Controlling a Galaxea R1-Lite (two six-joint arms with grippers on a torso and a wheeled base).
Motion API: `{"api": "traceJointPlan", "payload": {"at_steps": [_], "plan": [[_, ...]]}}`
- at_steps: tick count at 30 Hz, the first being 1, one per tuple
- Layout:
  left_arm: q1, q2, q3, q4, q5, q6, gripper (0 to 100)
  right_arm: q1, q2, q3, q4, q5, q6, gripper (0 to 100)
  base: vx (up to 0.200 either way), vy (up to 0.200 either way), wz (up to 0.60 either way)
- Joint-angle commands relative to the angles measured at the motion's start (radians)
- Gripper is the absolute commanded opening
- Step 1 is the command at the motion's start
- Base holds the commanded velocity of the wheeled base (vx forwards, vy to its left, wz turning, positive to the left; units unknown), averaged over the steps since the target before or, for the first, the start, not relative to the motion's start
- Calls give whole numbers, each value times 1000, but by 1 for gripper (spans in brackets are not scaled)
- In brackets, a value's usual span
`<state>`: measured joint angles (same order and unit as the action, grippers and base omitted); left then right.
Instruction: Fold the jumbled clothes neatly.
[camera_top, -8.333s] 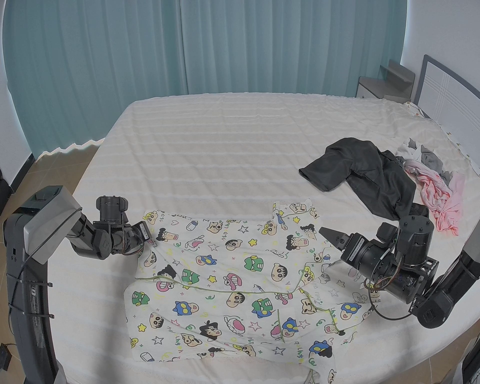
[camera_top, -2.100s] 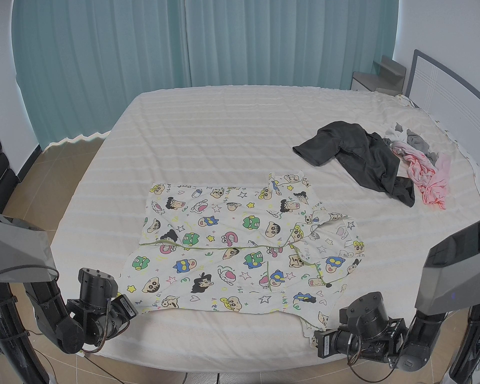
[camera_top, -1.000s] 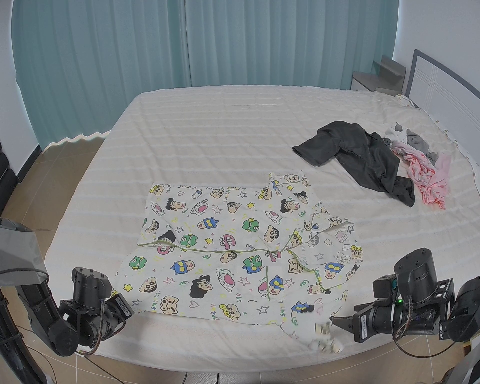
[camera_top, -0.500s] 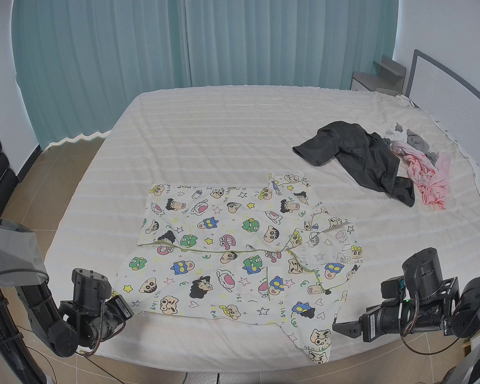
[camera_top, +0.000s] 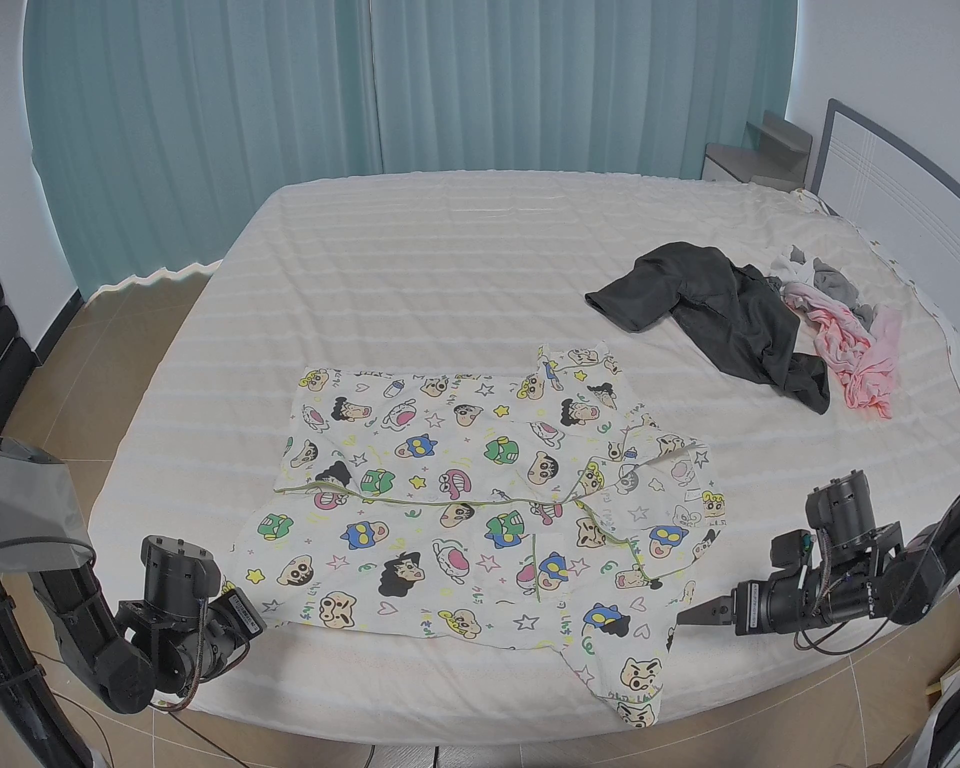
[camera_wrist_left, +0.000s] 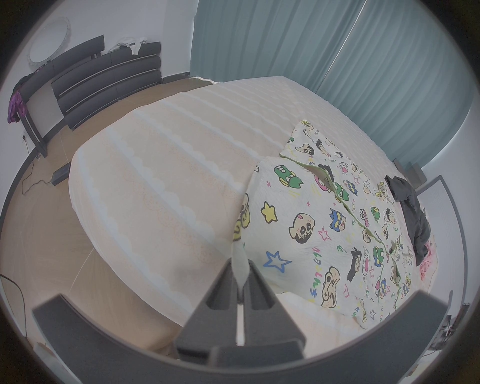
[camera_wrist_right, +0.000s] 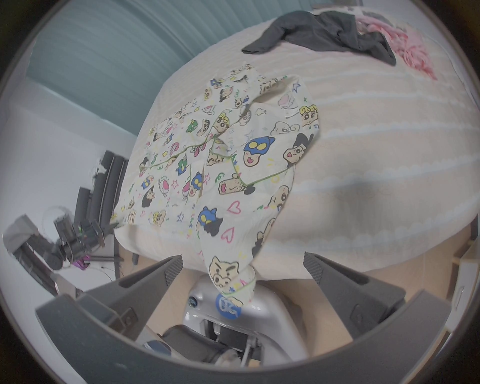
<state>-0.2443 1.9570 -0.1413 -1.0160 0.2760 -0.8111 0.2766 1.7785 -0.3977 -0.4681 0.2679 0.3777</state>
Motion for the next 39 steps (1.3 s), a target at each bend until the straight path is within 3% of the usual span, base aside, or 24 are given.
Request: {"api": "traceJointPlan", "payload": {"at_steps": [1,10,19,24,31,39], "plan": [[0,6,2,-1,-1,-5,0,23,121,-46,-11,24,50,100,0,0,0],[-6,10,8,-1,-23,-28,0,88,236,-49,-99,22,89,100,0,0,0],[-17,2,9,-3,-54,-53,0,98,263,-67,-113,5,109,100,0,0,0],[-24,-1,11,-19,-57,-97,0,107,294,-76,-162,-10,182,100,0,0,0],[-26,3,34,-52,-57,-103,0,124,384,-75,-282,-91,234,100,0,0,0],[-26,10,38,-52,-75,-108,0,122,389,-67,-302,-110,242,100,0,0,0]]}}
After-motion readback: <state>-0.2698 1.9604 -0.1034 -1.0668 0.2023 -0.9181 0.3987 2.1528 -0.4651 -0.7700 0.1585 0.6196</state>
